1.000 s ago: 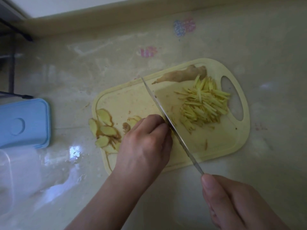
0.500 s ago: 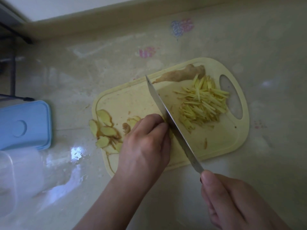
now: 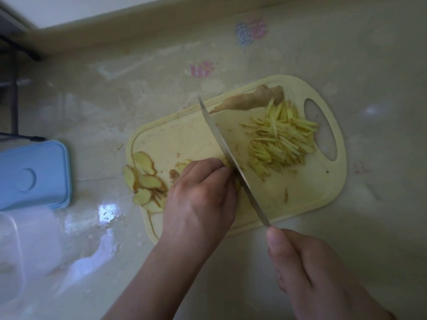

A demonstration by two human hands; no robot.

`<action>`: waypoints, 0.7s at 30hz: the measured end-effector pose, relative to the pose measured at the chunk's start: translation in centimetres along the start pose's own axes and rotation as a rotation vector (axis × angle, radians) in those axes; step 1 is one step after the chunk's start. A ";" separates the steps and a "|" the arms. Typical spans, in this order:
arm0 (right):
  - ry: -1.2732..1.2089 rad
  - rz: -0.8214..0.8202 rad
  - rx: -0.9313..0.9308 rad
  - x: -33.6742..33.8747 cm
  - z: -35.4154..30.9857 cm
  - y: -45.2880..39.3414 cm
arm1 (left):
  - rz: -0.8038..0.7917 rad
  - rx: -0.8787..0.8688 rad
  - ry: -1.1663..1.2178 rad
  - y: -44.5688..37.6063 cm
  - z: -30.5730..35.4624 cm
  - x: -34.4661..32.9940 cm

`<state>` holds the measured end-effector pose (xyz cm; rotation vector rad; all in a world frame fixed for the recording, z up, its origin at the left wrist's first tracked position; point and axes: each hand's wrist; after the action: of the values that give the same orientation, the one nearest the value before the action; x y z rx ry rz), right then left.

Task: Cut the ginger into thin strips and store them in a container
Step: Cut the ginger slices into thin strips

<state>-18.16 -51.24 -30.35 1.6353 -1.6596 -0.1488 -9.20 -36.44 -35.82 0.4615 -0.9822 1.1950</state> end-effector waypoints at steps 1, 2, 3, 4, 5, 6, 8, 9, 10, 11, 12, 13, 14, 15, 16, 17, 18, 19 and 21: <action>0.035 0.002 0.018 -0.1 -0.1 0.0 | 0.010 0.000 0.010 0.0 0.0 0.1; 0.081 -0.027 0.018 -0.1 0.0 0.0 | 0.018 -0.001 0.025 0.0 -0.1 0.2; 0.107 -0.051 0.017 -0.1 -0.1 0.0 | 0.022 -0.005 0.037 0.1 -0.1 0.2; 0.101 -0.043 0.030 -0.1 0.1 0.2 | 0.021 -0.012 0.041 0.1 -0.1 0.3; 0.081 -0.028 0.031 -0.3 0.3 0.4 | 0.019 -0.019 0.038 0.3 -0.2 0.3; 0.056 -0.018 0.029 -0.2 0.5 0.5 | 0.019 -0.022 0.033 0.3 -0.2 0.2; 0.014 -0.040 -0.013 0.2 0.3 0.6 | 0.020 -0.022 0.023 0.3 -0.2 0.2; -0.027 -0.043 -0.040 0.3 0.1 0.8 | 0.022 -0.023 0.016 0.2 -0.2 0.3; -0.070 -0.045 -0.055 0.6 -0.1 0.8 | 0.022 -0.022 0.008 0.1 -0.2 0.3; -0.103 -0.069 -0.077 0.8 -0.3 0.8 | 0.021 -0.015 -0.001 -0.1 -0.2 0.4; -0.103 -0.111 -0.090 0.7 -0.4 0.9 | 0.016 -0.002 -0.011 -0.2 -0.2 0.5; -0.089 -0.131 -0.091 0.8 -0.8 1.0 | 0.006 0.014 -0.024 -0.3 -0.2 0.6; -0.060 -0.075 -0.052 0.7 -0.8 1.2 | -0.005 0.025 -0.040 -0.3 -0.2 0.6; -0.044 0.032 -0.006 0.7 -0.7 1.5 | -0.016 0.034 -0.053 -0.4 -0.2 0.7; -0.041 0.088 0.014 0.5 -0.6 1.6 | -0.028 0.040 -0.057 -0.4 -0.2 0.7; -0.048 0.080 0.003 0.3 -0.7 1.7 | -0.035 0.046 -0.050 -0.4 -0.2 0.7; -0.028 0.041 0.011 0.1 -0.7 1.7 | -0.037 0.050 -0.038 -0.5 -0.2 0.8; -0.006 0.075 0.070 -0.1 -0.4 1.8 | -0.040 0.055 -0.028 -0.6 -0.2 0.8; 0.044 0.217 0.167 -0.2 -0.3 1.6 | -0.047 0.063 -0.020 -0.8 -0.1 0.8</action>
<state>-19.27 -50.68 -29.25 1.5535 -1.8427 0.1363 -8.37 -36.16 -35.04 0.5448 -0.9477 1.1836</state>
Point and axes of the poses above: each hand's wrist, its own y-axis away from the middle knuckle, its own x-axis out of the back of the hand, z = x × y, and after that the axes turned 1 degree about x, right-handed
